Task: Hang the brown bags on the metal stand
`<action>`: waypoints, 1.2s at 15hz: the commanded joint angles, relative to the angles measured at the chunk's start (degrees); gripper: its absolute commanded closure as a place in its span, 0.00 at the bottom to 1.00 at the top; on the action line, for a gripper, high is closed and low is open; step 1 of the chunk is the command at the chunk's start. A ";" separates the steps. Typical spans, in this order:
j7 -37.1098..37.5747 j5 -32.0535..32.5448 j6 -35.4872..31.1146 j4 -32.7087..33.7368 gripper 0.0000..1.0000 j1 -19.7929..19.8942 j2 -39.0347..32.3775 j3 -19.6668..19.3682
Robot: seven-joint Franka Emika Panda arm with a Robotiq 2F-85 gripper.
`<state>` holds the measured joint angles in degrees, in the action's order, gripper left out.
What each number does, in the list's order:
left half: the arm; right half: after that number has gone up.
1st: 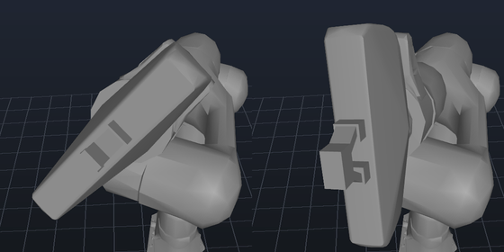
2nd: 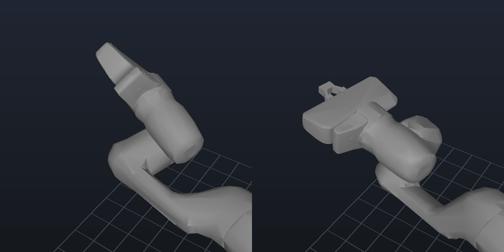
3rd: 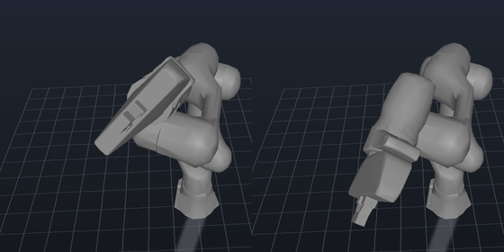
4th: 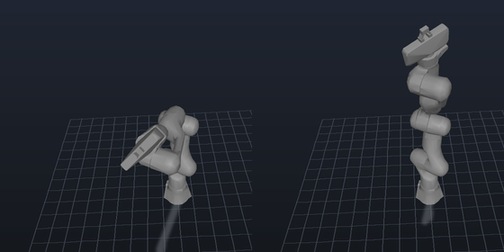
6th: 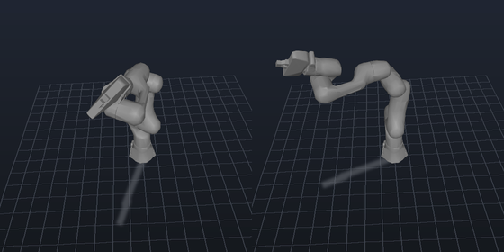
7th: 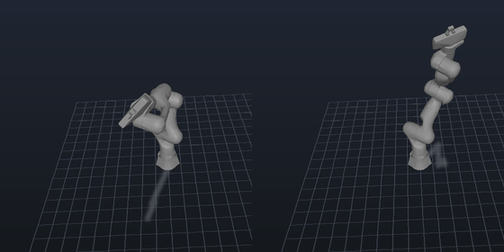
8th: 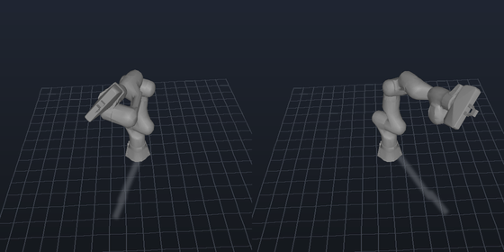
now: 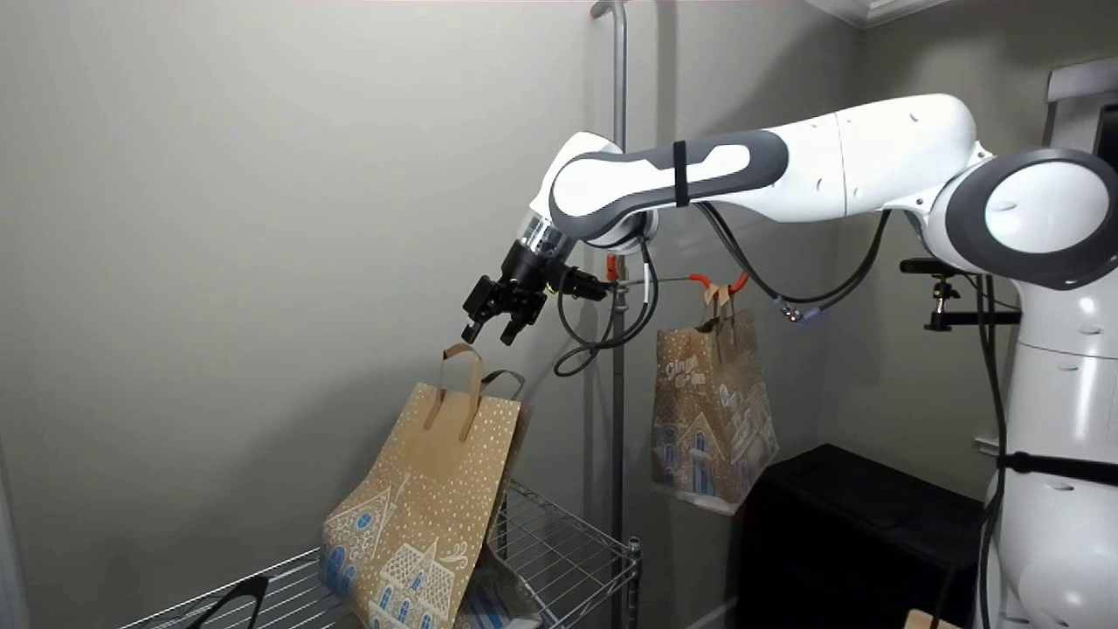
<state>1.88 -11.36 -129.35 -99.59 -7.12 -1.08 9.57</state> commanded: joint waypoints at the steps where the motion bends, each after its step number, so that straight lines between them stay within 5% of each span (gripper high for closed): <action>1: 0.96 2.06 4.49 2.24 0.00 -0.15 -2.55 -0.89; 15: 1.42 -6.10 10.33 -0.71 0.00 0.15 -3.23 -2.22; 16: 2.30 -5.54 10.18 -1.10 0.25 0.10 -3.30 -2.26; 18: 2.32 -5.44 10.10 -1.67 0.32 0.12 -3.24 -2.26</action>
<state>3.03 -16.37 -119.88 -100.07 -7.04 -4.79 7.32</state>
